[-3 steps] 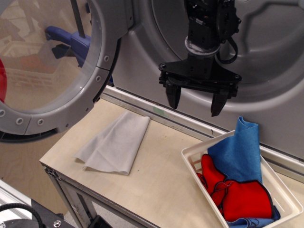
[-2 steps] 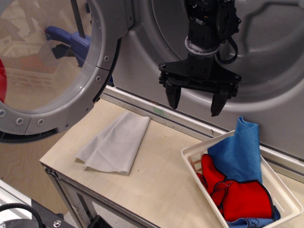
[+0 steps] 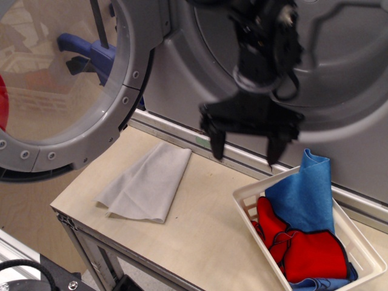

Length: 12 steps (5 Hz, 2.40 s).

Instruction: Put clothes in laundry machine

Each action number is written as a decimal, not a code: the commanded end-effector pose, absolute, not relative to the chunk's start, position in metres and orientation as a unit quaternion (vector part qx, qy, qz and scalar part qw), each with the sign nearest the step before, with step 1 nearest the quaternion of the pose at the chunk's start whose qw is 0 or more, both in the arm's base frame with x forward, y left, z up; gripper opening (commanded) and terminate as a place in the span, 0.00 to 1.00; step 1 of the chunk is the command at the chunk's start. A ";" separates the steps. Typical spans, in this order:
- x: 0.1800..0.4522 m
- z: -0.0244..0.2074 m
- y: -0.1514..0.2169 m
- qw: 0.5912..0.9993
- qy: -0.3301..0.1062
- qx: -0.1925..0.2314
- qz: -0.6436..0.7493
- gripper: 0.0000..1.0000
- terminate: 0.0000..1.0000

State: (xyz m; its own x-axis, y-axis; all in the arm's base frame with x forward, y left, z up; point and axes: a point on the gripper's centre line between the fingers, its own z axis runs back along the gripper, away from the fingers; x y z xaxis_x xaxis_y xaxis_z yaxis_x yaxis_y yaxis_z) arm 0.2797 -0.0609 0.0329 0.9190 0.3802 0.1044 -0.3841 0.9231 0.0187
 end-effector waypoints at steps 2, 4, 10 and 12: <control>0.269 0.008 -0.102 0.966 -0.032 -0.025 0.256 1.00 0.00; 0.271 -0.008 -0.106 0.964 -0.044 -0.028 0.259 1.00 0.00; 0.281 -0.054 -0.114 0.961 -0.029 -0.011 0.276 1.00 0.00; 0.287 -0.053 -0.108 0.958 -0.035 -0.020 0.283 0.00 0.00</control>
